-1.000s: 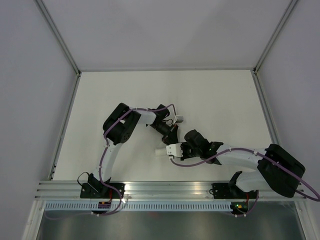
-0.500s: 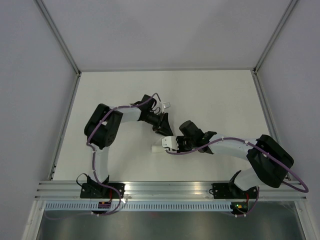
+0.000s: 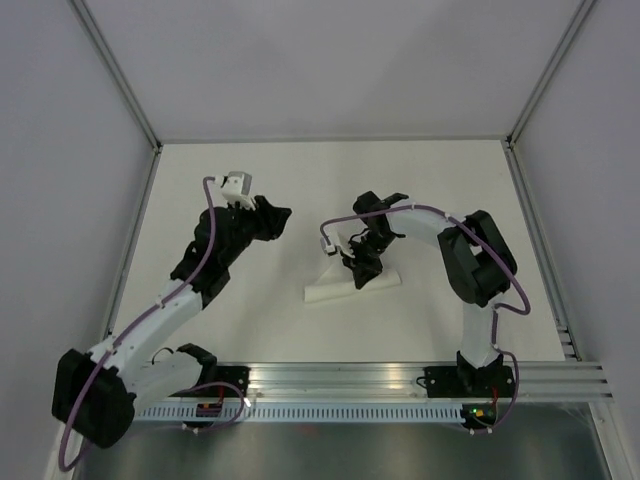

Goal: Fold the napkin, place the utensils inside, and roll it up
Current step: Roll the napkin at the center of the board.

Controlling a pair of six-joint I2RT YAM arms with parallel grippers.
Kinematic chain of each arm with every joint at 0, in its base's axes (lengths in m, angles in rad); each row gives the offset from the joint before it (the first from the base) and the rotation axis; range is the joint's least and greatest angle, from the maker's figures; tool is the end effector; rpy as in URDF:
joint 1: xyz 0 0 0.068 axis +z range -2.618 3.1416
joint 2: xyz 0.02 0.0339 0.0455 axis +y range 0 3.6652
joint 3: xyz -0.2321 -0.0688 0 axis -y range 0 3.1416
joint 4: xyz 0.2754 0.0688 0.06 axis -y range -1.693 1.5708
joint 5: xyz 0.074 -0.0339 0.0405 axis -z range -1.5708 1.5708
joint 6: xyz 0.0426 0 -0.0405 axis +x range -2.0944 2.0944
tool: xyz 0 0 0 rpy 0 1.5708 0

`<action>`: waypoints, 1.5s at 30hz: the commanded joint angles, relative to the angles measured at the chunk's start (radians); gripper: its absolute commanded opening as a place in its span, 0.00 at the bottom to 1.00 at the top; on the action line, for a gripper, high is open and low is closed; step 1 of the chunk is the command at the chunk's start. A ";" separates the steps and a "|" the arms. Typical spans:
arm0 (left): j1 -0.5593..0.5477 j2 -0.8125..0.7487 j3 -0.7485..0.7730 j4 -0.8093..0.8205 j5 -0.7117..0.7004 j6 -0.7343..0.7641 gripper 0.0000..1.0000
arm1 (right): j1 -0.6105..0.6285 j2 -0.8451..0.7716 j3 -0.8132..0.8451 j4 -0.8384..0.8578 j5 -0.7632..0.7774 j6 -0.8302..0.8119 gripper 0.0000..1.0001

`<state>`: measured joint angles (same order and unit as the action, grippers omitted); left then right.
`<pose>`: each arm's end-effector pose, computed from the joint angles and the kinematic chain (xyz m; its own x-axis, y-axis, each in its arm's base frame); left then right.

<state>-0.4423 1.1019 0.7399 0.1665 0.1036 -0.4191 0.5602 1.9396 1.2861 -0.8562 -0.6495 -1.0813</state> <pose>0.2765 -0.1358 0.2565 -0.3709 -0.2722 -0.8879 0.4012 0.8153 -0.4175 0.2959 0.2160 0.1025 0.0035 -0.8275 -0.5615 -0.9599 -0.1601 0.2299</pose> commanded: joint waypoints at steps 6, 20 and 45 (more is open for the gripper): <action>-0.367 -0.238 -0.235 0.280 -0.504 0.488 0.58 | -0.066 0.359 0.292 -0.474 -0.131 -0.184 0.01; -0.714 0.363 -0.039 0.226 -0.418 0.841 0.63 | -0.071 0.418 0.351 -0.457 -0.098 -0.078 0.04; -0.616 0.578 0.072 -0.035 -0.050 0.787 0.65 | -0.077 0.420 0.361 -0.409 -0.096 -0.017 0.16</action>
<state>-1.0714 1.6630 0.7864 0.1062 0.0380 0.3702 0.4858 2.3230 1.6390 -1.4021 -0.8291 -1.0725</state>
